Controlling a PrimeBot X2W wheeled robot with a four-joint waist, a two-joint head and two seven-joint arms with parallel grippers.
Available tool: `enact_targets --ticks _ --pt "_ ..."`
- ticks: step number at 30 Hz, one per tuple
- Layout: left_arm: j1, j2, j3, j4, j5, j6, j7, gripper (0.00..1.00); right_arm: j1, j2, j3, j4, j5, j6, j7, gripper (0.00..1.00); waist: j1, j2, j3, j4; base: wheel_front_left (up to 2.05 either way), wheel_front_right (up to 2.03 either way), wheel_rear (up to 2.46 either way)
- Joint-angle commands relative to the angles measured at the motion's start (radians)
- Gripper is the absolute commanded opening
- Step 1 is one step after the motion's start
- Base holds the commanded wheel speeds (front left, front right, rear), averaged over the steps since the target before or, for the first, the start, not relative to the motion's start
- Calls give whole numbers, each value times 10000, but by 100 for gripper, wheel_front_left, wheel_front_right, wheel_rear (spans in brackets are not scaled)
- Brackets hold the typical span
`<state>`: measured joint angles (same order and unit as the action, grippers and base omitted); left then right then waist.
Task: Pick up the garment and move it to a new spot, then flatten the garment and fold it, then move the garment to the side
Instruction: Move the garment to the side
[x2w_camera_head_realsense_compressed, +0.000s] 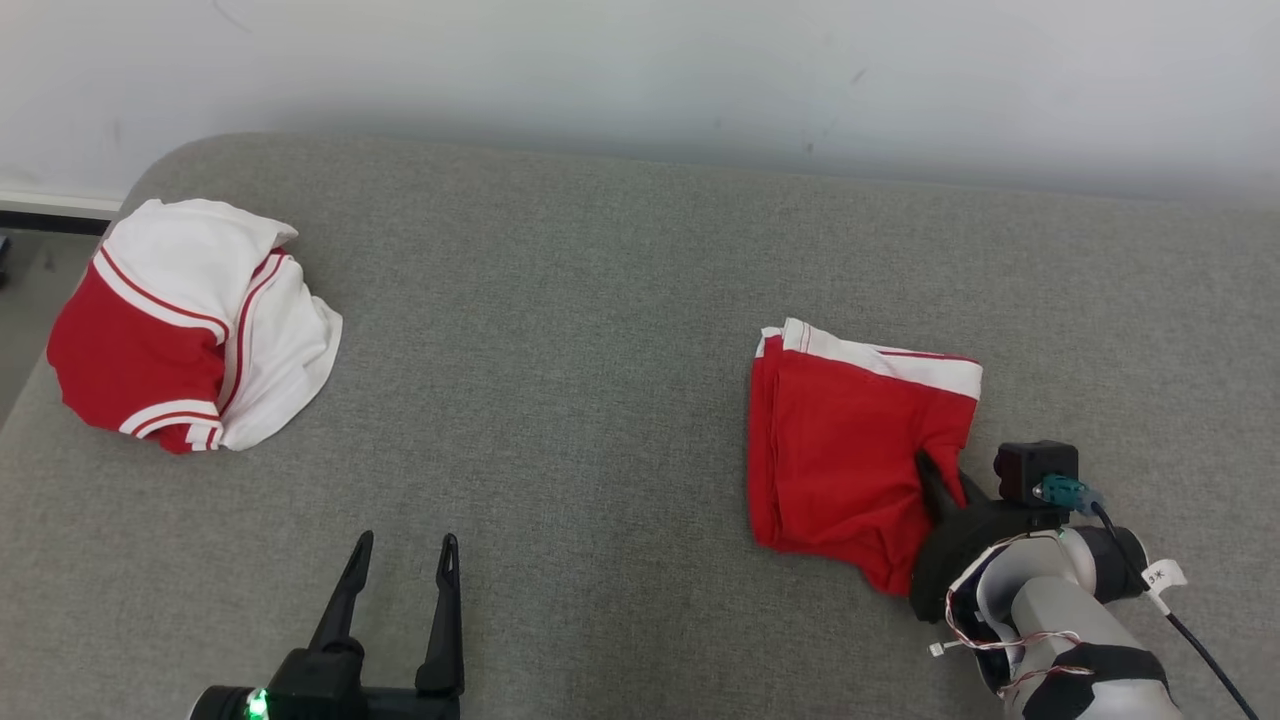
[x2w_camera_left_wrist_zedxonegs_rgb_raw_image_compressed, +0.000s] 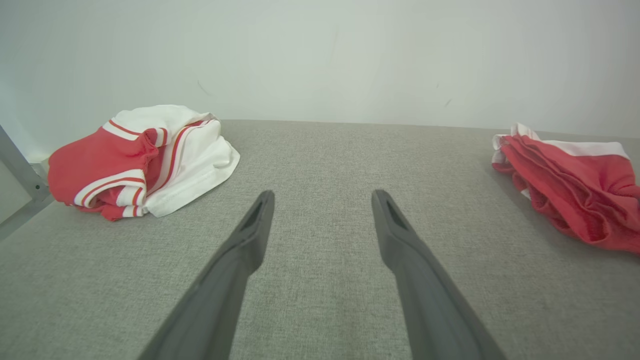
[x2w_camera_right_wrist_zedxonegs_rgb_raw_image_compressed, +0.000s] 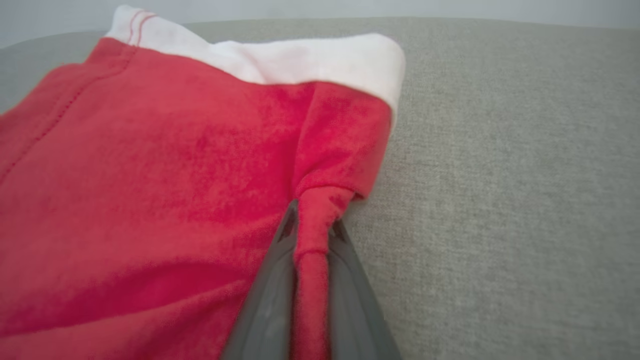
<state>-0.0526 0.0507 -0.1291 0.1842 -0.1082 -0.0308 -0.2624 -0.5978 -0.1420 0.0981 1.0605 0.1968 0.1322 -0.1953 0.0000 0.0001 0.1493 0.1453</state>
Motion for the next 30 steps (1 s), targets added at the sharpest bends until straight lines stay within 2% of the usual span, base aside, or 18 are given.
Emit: enact_targets --ticks 1,6,19,30 --pt "-172 -8 -24 -47 -50 17 -25 100 -139 -265 180 70 107 -31 -11 0 0 -1 69 -83 0 0 0" --pt "-262 -8 37 -164 -75 -44 -25 100 -796 -889 973 -166 355 -30 149 0 0 -1 409 -296 0 0 0" --pt "-1424 13 308 -1119 452 -412 -26 100 -3042 -3387 2993 -1019 1088 -30 881 0 0 -1 2469 -1177 0 0 0" --pt "-2337 376 278 -2397 949 -631 -23 100 -4688 -4601 4068 -1380 1316 -30 1106 0 0 -1 3906 -2357 0 0 0"
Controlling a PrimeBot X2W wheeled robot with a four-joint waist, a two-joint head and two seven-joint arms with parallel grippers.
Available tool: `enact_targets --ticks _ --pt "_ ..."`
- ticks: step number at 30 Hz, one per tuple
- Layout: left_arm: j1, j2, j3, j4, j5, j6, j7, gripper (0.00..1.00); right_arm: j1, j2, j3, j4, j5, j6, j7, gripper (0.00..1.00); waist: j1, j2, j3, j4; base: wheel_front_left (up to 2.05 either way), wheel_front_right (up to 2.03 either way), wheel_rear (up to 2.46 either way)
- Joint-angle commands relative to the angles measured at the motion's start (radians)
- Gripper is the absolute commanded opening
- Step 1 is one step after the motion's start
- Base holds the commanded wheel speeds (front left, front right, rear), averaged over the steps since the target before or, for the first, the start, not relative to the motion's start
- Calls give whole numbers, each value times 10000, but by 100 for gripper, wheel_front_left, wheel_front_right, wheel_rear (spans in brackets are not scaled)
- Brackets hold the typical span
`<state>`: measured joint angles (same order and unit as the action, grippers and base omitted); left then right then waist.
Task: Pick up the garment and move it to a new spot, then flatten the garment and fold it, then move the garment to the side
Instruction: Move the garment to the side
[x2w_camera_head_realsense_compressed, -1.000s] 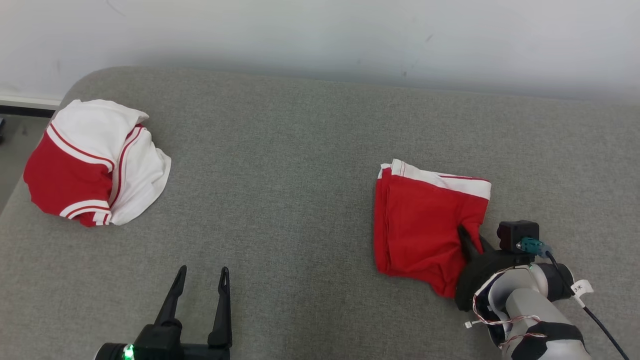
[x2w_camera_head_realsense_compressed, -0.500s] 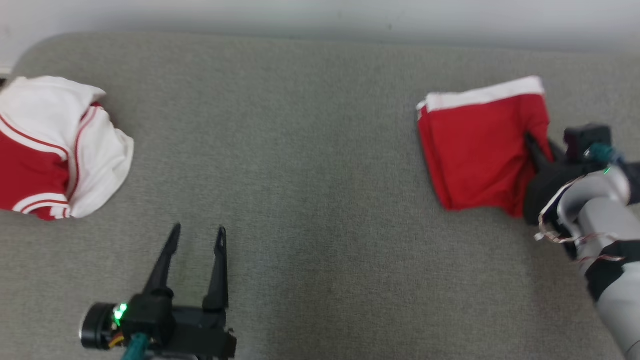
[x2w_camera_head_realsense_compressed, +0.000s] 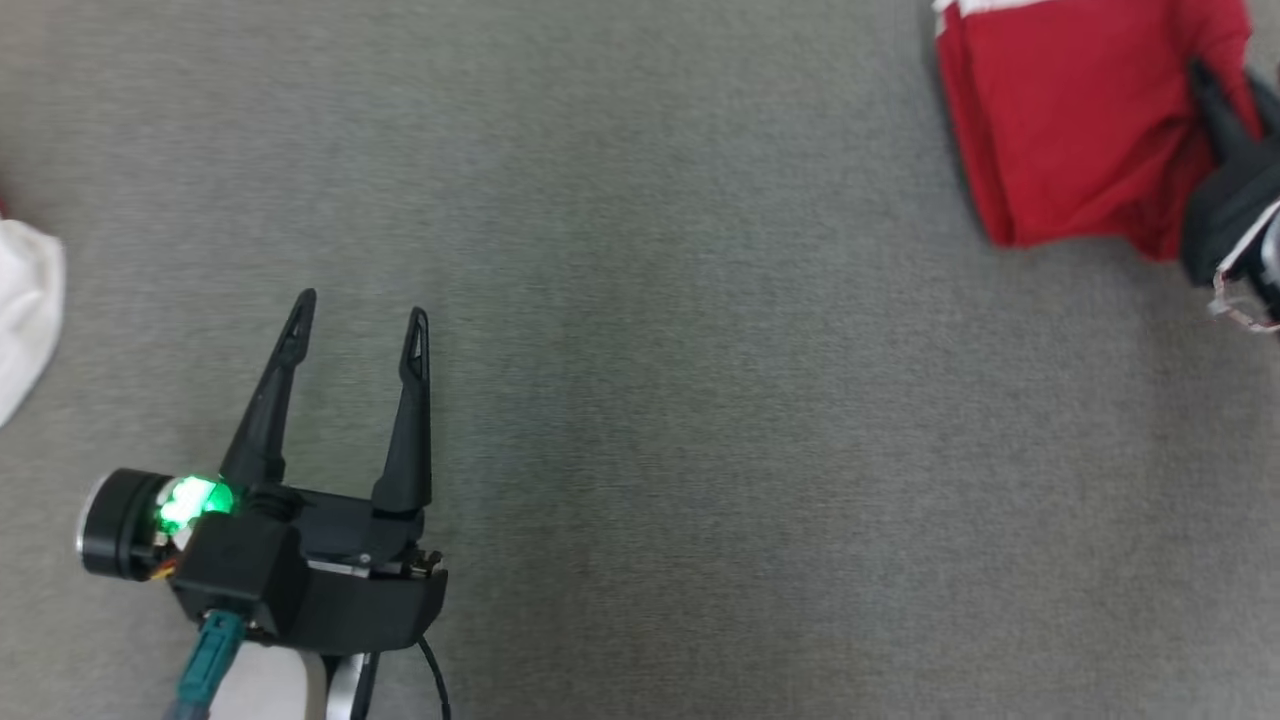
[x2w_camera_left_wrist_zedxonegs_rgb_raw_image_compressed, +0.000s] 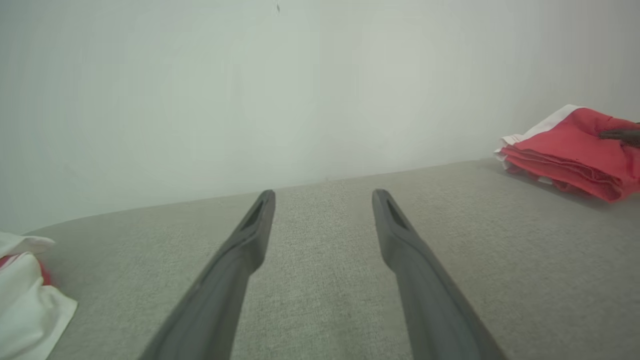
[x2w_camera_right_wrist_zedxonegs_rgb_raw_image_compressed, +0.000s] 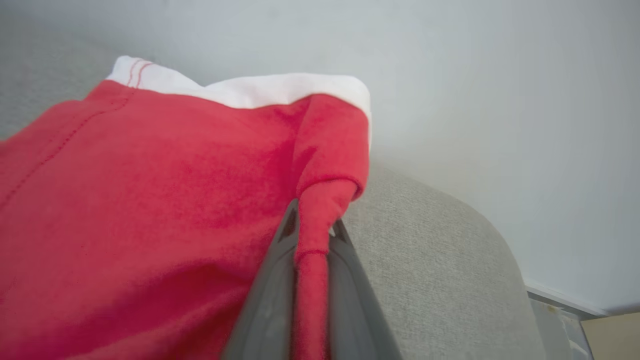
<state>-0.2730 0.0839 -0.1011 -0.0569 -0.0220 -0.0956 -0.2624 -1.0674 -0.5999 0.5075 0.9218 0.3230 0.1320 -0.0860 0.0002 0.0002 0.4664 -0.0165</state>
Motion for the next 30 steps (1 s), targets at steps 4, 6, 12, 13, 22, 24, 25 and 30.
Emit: enact_targets --ticks 4,6,12,13,22,24,25,30 --pt "-194 269 60 -476 166 1 -25 100 -590 -349 384 -87 -23 -28 36 0 -2 -2 1151 -1159 0 0 0" --pt "-192 402 113 -711 204 3 -25 100 -819 -530 623 -86 -46 -28 105 0 -2 -2 1319 -1315 0 0 0" --pt "-12 817 284 -1462 326 21 -25 100 -1622 -991 1001 6 6 -28 123 0 -2 -2 1790 -1649 0 0 0" --pt "-1 885 307 -1660 360 31 -25 100 -1765 -1049 1030 22 33 -28 117 0 -2 -2 1882 -1703 0 0 0" --pt "364 1300 400 -3136 626 150 -10 100 -2668 -1346 1420 340 -195 -28 181 0 -2 -2 2353 -2132 0 0 0" --pt "413 1345 392 -3435 704 177 79 100 -2799 -1369 1522 425 -248 -28 173 0 -2 -2 2425 -2210 0 0 0" --pt "417 1381 388 -3591 728 171 143 100 -2891 -1401 1532 484 -254 -29 157 0 -2 -2 2460 -2248 0 0 0" --pt "414 1517 417 -4221 791 192 487 100 -3182 -1369 1625 741 -462 -28 -19 0 -2 -2 2645 -2470 0 0 0"
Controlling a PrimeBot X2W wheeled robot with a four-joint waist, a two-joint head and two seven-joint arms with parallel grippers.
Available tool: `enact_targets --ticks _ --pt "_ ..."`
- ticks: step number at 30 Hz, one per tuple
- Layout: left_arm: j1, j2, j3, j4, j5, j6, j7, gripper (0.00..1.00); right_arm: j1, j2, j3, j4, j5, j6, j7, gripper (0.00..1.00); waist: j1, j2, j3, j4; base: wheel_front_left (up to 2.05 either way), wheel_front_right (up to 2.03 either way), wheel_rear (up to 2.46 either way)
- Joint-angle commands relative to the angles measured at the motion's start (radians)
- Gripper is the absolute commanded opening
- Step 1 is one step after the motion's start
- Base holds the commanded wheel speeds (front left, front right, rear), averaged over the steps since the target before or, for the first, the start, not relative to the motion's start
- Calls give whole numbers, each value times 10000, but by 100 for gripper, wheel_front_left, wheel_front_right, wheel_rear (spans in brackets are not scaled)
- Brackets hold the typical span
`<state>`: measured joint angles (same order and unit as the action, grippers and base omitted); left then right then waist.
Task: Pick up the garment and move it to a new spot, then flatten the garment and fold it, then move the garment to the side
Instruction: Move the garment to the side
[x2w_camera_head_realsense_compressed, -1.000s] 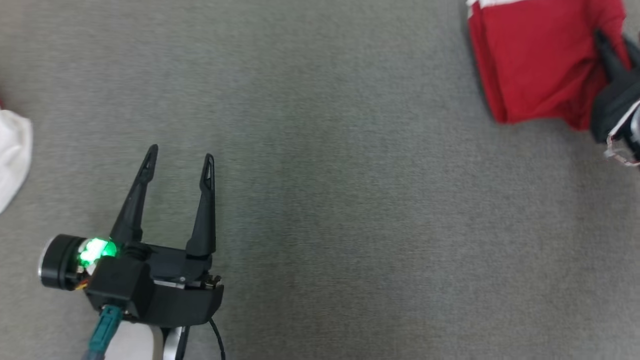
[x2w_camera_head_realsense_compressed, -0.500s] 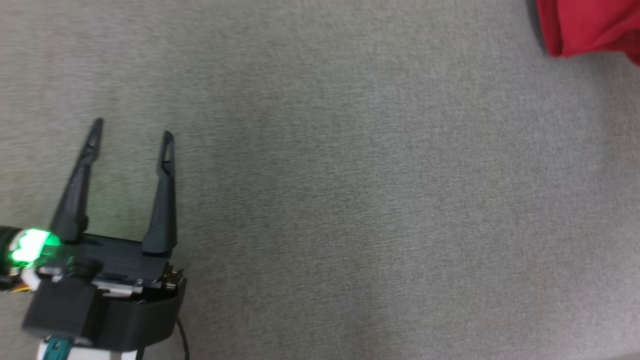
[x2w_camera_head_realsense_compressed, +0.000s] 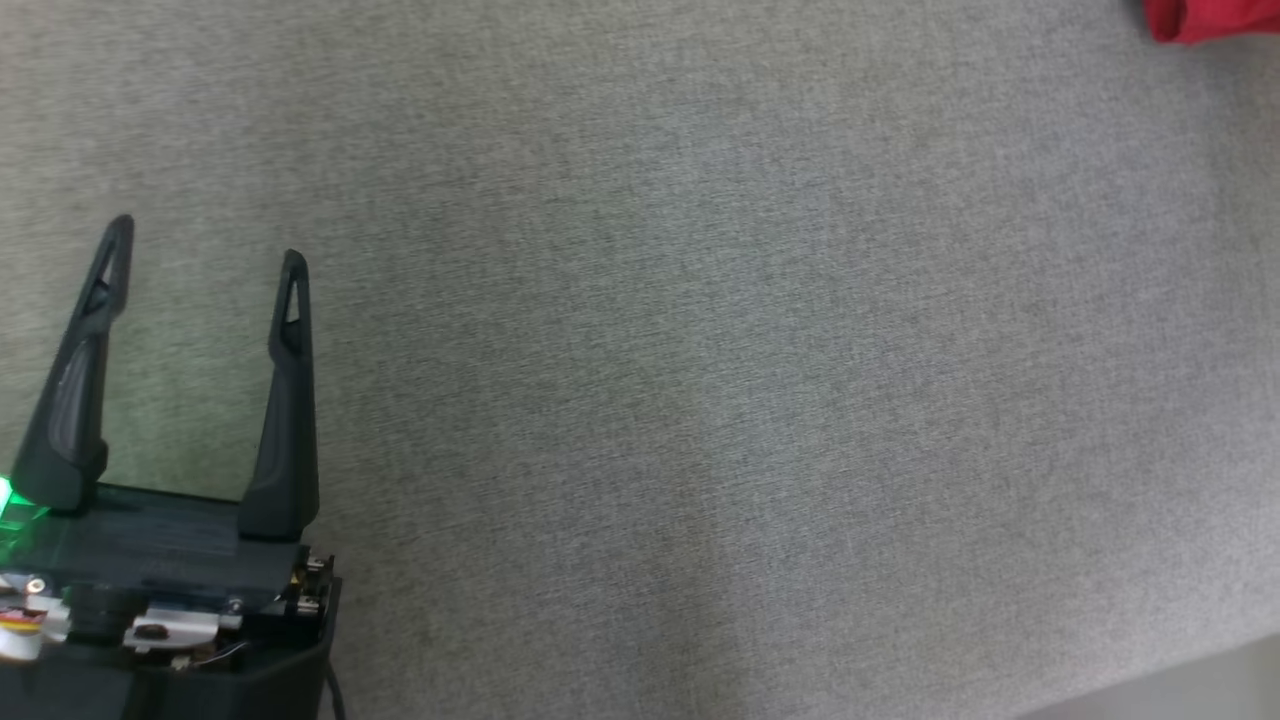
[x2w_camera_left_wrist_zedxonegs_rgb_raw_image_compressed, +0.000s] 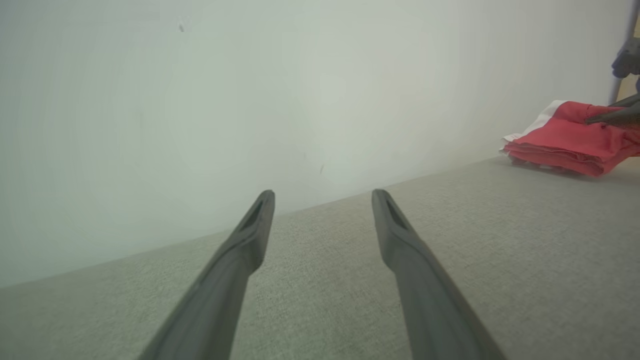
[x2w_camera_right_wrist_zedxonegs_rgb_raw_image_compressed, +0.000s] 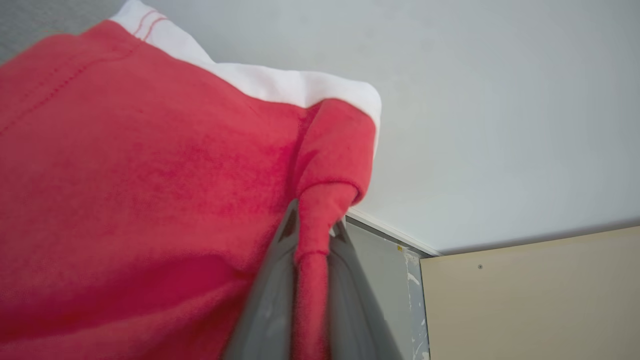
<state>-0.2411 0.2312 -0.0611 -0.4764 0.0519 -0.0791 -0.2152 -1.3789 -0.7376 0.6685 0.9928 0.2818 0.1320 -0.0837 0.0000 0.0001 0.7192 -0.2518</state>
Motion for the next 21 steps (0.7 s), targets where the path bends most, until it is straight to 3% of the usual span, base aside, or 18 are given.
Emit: enact_targets --ticks 1,21 --pt "109 70 30 -108 58 35 60 100 -123 64 4 86 -59 -28 -72 0 0 -1 146 -160 0 0 0" --pt "223 200 59 -468 -67 222 132 100 -931 453 -50 1062 -882 -28 -419 0 0 -1 379 -53 0 0 0"
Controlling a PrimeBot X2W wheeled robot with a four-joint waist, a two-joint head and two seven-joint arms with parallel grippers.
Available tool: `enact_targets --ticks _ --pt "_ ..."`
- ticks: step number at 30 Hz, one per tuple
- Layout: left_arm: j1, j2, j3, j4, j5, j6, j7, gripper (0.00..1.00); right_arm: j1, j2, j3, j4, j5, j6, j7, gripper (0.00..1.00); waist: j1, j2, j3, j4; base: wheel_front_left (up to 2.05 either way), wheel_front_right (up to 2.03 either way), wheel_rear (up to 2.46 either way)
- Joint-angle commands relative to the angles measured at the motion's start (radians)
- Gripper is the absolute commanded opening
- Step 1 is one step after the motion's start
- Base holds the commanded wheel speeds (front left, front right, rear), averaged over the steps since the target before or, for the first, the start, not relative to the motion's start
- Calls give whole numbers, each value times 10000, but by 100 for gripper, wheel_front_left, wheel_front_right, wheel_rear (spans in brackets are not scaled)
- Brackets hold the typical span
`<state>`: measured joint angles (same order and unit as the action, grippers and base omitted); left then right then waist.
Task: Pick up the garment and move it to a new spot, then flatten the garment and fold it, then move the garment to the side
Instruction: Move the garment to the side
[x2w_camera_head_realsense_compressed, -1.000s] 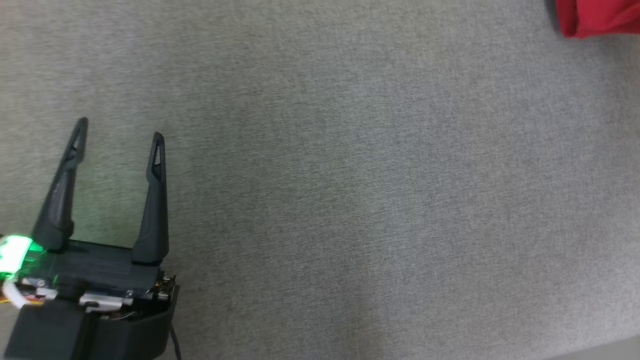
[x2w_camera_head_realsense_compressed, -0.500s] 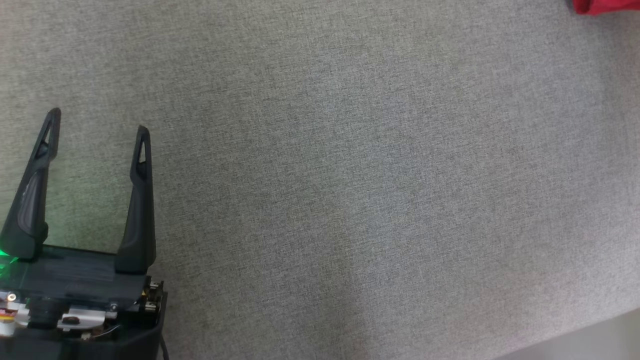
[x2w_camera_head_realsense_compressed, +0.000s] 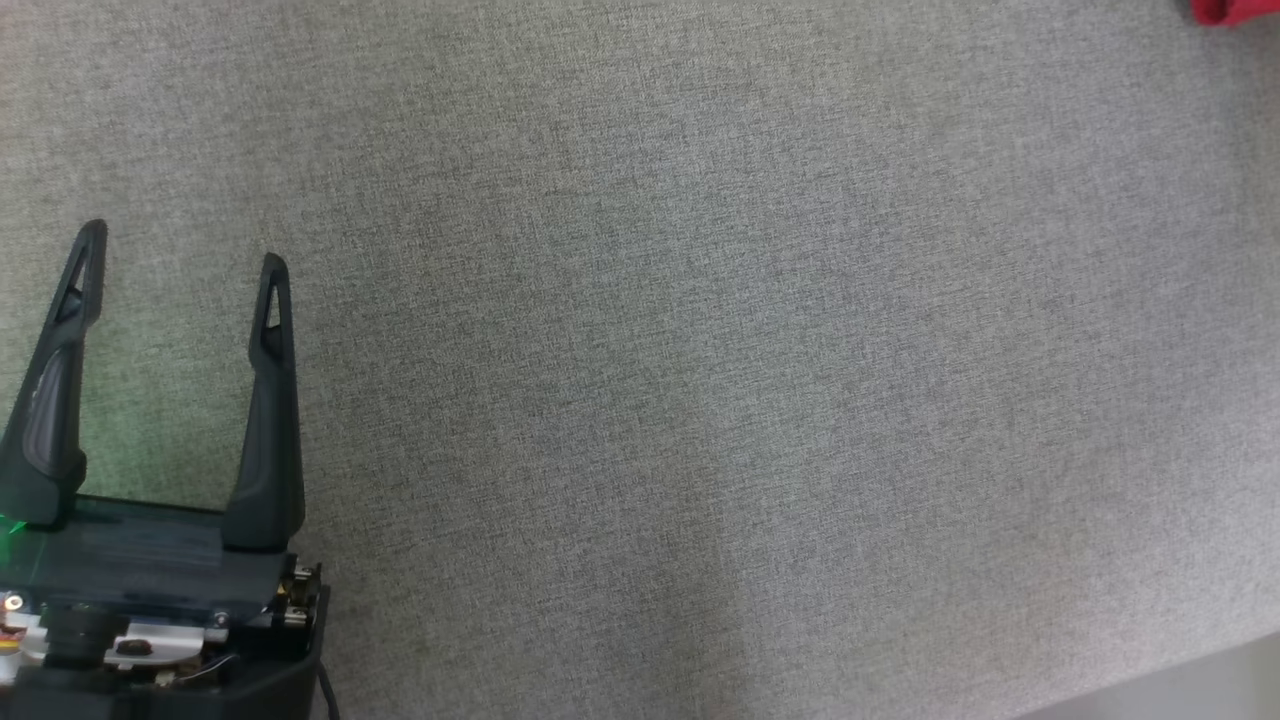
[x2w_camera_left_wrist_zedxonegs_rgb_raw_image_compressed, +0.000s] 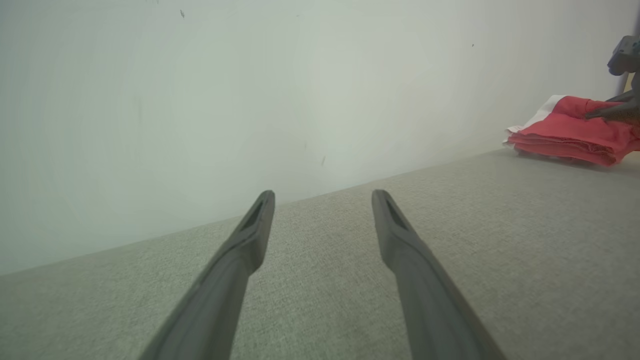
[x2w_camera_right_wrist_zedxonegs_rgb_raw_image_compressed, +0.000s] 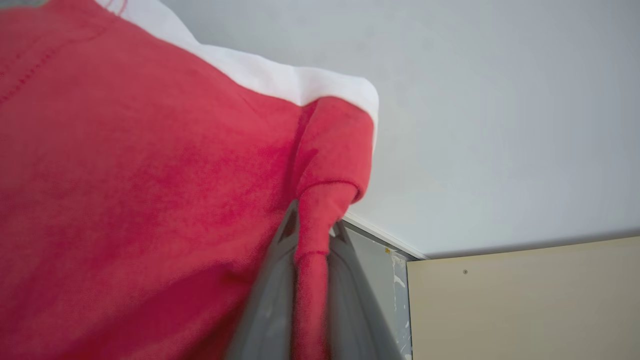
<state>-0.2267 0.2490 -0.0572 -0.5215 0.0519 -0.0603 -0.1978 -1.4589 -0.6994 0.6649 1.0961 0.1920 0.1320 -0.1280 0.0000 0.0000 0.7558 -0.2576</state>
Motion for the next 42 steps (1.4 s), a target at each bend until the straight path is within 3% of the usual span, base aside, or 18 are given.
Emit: enact_targets --ticks 1,2,3,4,15,22,25,34,42 --pt "81 25 27 -4 -66 52 -60 100 -168 78 -21 86 -9 -28 47 0 0 0 29 6 0 0 0" --pt "82 27 28 15 -73 58 -67 100 -187 91 -30 136 -36 -28 72 13 0 0 36 8 0 0 0" --pt "89 29 30 41 -84 71 -84 100 -200 94 -51 179 -67 -28 21 45 0 0 38 10 0 0 0" --pt "92 31 26 62 -90 79 -103 100 -214 78 -75 218 -118 -28 -84 100 0 0 39 10 0 0 0" --pt "29 -355 -181 931 -534 249 -497 100 73 22 -78 774 -733 -28 -807 100 0 0 -909 363 0 0 0" --pt "268 -786 -255 1778 -902 440 -658 100 519 -60 -516 797 -531 -28 -1221 100 0 0 -2067 960 0 0 0" --pt "370 -985 -146 2059 -1090 524 -668 100 914 195 -723 607 -165 -28 -1303 100 0 0 -2591 1210 0 0 0" --pt "861 -1477 153 2569 -1421 613 -666 100 2209 512 -1242 -784 95 -28 -1387 100 0 0 -3773 1988 0 0 0" --pt "1476 -1764 371 3205 -1571 581 -668 100 4709 1410 -3261 -2695 -151 -28 -1369 100 0 0 -5020 2555 0 0 0"
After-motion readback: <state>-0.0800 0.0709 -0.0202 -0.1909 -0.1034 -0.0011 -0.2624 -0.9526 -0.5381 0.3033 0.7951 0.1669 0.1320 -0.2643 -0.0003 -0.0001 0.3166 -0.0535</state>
